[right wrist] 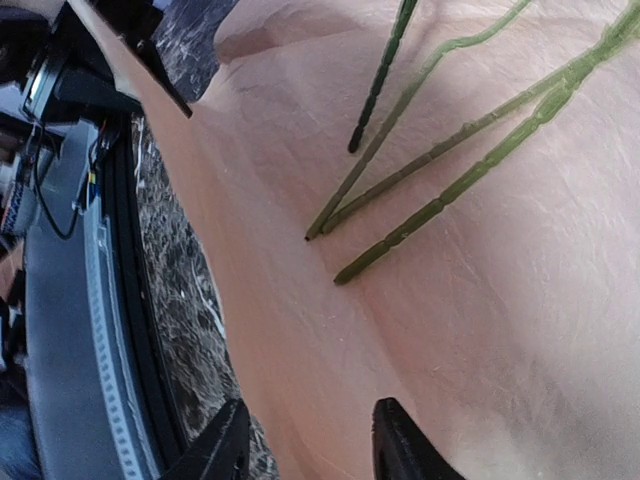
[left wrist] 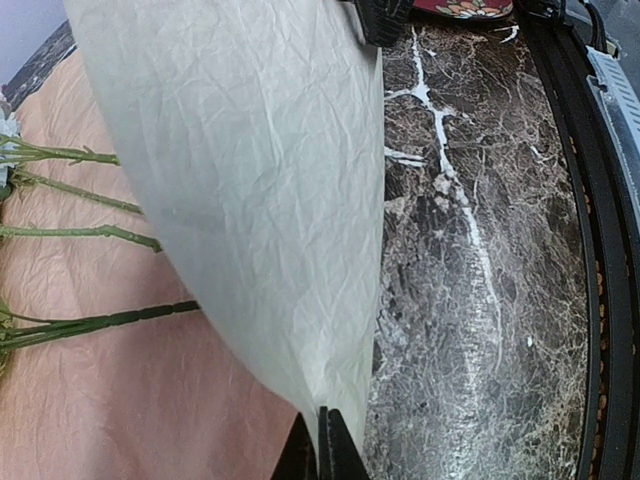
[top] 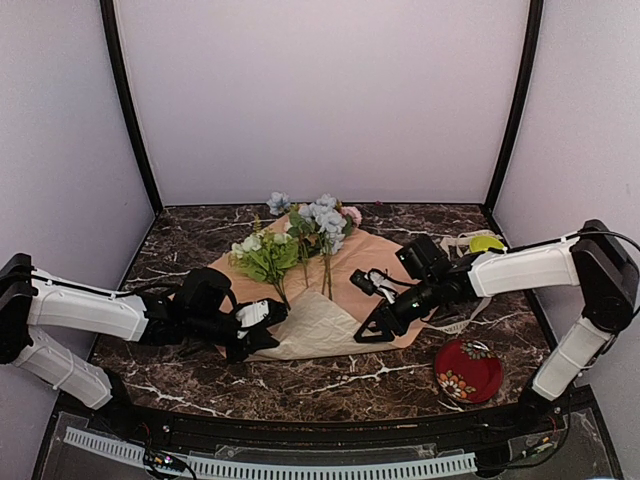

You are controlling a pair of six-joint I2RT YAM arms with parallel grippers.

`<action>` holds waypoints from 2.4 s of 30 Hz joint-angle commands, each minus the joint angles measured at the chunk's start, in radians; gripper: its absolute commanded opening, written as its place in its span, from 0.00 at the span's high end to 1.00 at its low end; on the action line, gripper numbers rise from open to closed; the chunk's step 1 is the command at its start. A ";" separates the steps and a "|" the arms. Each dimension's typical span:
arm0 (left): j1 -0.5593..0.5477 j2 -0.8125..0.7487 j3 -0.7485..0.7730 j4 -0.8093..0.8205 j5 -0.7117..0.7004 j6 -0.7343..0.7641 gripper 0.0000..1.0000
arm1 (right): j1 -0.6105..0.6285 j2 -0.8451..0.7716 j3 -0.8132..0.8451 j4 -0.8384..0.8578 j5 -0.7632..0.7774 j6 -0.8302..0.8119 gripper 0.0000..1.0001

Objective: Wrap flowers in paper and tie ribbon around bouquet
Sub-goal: Fold the bottom corner of the flattened wrapping paper at the center of the board, then press the fold line of the 1/4-folded wrapping paper.

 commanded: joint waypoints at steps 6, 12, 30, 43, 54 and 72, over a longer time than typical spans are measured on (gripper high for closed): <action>0.031 0.003 0.045 -0.010 -0.045 -0.016 1.00 | 0.000 0.024 0.020 0.036 -0.031 0.023 1.00; 0.046 0.016 0.067 -0.009 -0.119 -0.012 1.00 | -0.037 0.074 0.094 0.011 0.065 0.056 1.00; 0.054 0.154 0.183 -0.112 -0.294 -0.015 0.69 | -0.052 0.187 0.170 -0.014 0.176 0.130 1.00; -0.113 0.019 0.214 -0.148 -0.432 0.005 0.56 | -0.051 0.241 0.219 -0.058 0.203 0.169 1.00; -0.114 0.330 0.296 -0.274 -0.518 -0.014 0.71 | -0.051 0.247 0.225 -0.097 0.224 0.167 1.00; -0.114 0.334 0.270 -0.365 -0.431 -0.128 0.72 | 0.088 0.019 0.278 -0.221 0.571 0.213 0.68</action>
